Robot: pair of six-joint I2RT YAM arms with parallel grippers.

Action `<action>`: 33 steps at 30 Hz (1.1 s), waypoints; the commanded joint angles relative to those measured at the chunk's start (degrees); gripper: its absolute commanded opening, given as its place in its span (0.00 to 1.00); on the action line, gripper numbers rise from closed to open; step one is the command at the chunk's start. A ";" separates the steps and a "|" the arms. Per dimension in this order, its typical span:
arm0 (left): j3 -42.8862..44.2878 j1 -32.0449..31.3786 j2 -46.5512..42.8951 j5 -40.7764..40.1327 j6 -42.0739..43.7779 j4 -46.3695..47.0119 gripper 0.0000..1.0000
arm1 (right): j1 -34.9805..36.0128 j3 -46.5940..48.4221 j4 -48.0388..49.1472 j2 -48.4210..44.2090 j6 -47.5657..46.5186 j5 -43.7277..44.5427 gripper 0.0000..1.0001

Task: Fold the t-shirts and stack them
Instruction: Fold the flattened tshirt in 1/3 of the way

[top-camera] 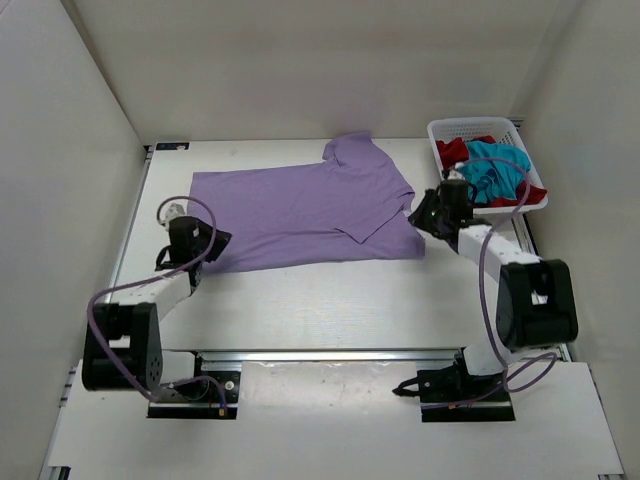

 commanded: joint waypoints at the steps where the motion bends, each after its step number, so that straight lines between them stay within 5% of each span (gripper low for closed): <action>1: 1.10 -3.36 5.06 1.91 -0.99 3.97 0.30 | 0.68 -9.52 5.69 -5.75 3.45 5.65 0.00; 8: 2.70 -7.76 9.91 1.04 -0.63 5.73 0.29 | -1.26 -16.84 4.99 -6.57 4.77 7.06 0.33; 16: -1.17 -4.69 11.94 1.74 -0.81 8.29 0.27 | -3.98 -15.00 4.03 -2.08 4.16 7.33 0.37; 19: -2.22 -4.08 12.38 0.86 -0.37 8.11 0.26 | -2.14 -15.00 2.98 -1.91 3.37 10.82 0.33; 24: -7.22 -2.59 11.24 3.23 -2.12 11.01 0.26 | -4.24 -16.66 1.30 -3.66 5.90 3.75 0.00; 33: -14.27 -1.27 -1.49 3.23 -0.19 7.50 0.27 | -8.26 -33.08 1.22 -19.19 10.22 -2.94 0.00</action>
